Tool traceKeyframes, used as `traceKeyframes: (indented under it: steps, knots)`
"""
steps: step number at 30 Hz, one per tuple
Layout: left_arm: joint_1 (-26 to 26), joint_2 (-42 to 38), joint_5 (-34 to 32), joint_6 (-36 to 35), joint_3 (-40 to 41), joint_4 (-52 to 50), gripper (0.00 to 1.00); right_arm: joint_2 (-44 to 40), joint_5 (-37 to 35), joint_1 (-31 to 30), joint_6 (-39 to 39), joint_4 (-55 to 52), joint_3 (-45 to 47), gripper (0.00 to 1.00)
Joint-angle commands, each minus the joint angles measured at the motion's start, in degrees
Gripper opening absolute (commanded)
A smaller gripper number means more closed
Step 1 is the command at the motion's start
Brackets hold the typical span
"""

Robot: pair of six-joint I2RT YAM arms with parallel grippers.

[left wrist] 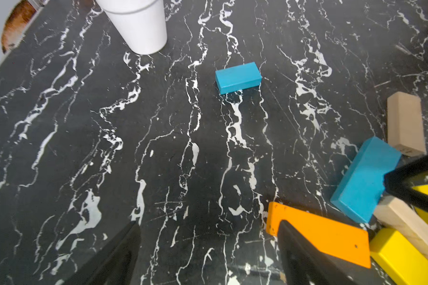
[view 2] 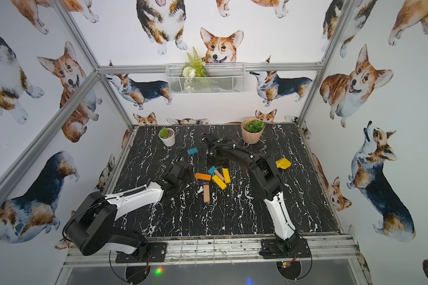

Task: Assemble a giraffe with building blocks
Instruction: Pick up the building block from the center of the board.

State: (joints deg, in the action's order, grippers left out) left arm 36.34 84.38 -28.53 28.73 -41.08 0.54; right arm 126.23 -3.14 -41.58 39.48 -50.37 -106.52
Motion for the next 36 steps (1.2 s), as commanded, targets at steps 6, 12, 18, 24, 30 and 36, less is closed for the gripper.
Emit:
traceKeyframes:
  steps: [6, 12, 18, 24, 30, 36]
  knots:
    - [-3.4, 0.7, 1.0, 6.5, -0.1, -0.5, 0.89, 5.7, -4.2, -1.7, 3.2, -5.6, -6.9, 0.71]
    - [-5.2, -0.9, -6.2, 8.9, -0.4, -5.3, 0.93, 7.5, -3.2, -1.7, 3.4, -5.3, -8.3, 0.7]
    - [-8.4, -1.1, -0.6, 12.1, 0.3, -5.4, 0.97, 9.5, -3.8, -1.9, 2.3, -4.9, -10.1, 0.57]
    - [-12.9, 0.1, 13.0, 14.6, 3.5, 2.0, 0.97, 13.3, -4.8, -2.0, -2.6, -7.3, -15.3, 0.46]
    - [-13.0, -1.2, 11.9, 13.9, 3.9, 2.0, 0.97, 14.9, -4.6, -2.6, -9.0, -8.4, -18.9, 0.23]
    - [-13.0, -3.6, 8.5, 13.9, 5.0, 1.2, 0.97, 14.5, -5.7, -2.6, -14.9, -9.5, -23.2, 0.12]
